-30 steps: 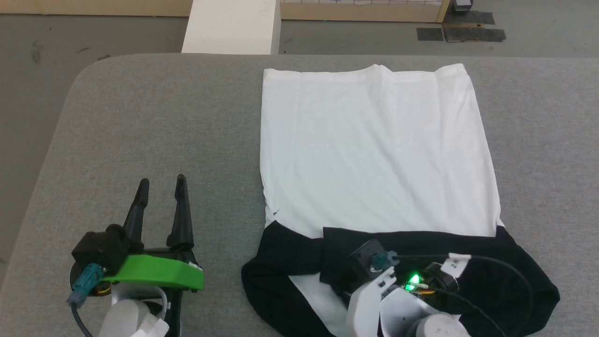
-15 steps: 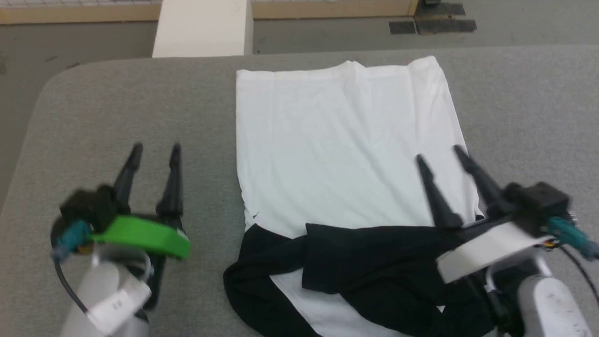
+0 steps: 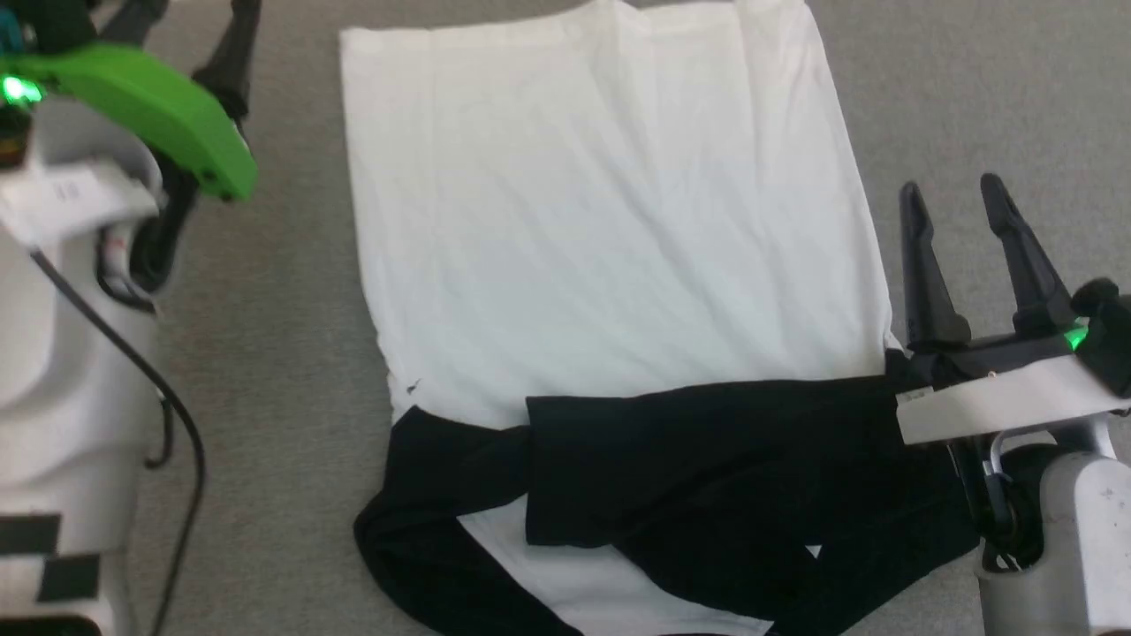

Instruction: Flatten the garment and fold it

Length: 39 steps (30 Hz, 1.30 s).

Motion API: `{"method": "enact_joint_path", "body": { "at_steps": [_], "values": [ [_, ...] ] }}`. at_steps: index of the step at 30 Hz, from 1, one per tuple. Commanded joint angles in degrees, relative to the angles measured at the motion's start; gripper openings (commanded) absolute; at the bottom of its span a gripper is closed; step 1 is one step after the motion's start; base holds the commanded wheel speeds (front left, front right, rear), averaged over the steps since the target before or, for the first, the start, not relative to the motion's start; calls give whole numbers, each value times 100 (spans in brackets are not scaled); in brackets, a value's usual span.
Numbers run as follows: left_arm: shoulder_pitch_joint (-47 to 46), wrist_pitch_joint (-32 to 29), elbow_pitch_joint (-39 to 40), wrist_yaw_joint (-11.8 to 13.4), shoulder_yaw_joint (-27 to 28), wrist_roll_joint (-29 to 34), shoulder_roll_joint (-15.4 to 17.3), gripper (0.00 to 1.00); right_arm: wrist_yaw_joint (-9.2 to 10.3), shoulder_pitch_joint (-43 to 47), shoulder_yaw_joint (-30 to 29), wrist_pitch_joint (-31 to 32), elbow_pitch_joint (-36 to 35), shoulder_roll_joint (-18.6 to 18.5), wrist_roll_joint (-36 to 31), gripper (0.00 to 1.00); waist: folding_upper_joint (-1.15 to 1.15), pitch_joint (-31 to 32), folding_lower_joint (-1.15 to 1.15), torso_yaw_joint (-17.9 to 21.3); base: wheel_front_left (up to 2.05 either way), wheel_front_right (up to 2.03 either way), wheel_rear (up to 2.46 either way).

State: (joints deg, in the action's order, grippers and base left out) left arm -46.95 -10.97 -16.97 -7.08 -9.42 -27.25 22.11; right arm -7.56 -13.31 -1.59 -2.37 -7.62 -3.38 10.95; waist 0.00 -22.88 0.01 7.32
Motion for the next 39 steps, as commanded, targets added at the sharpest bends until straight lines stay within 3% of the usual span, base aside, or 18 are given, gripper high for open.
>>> {"method": "enact_joint_path", "body": {
  "at_steps": [1,10,25,26,27,33,39],
  "values": [
    [-268,-218,-134,-38,-97,-72,113,100,8,-141,1,-50,39,29,-16,100,0,-660,-1,501,0,0,0],
    [-1391,-2141,-808,63,-403,-397,651,100,8,-480,95,-187,168,47,121,100,0,-1368,-1,954,0,0,0],
    [-1844,-4055,-843,1404,-524,-5,979,100,8,-680,515,-553,503,49,520,100,0,-1730,-1,1290,0,0,0],
    [-1804,-4195,-804,1441,-539,-20,991,42,8,-685,522,-558,519,49,527,100,0,-1735,-1,1291,0,0,0],
    [-1769,-4299,-767,1463,-540,-51,992,0,8,-692,524,-560,530,49,529,100,0,-1737,-1,1288,0,0,0],
    [-1572,-4671,-375,1504,-574,-166,1045,0,8,-1062,532,-382,511,50,316,100,0,-1757,-1,1216,0,0,0],
    [-1536,-4615,-94,1441,-624,-253,948,0,8,-2525,407,532,855,22,179,100,0,-1813,-1,1031,0,0,0]
  ]
}}
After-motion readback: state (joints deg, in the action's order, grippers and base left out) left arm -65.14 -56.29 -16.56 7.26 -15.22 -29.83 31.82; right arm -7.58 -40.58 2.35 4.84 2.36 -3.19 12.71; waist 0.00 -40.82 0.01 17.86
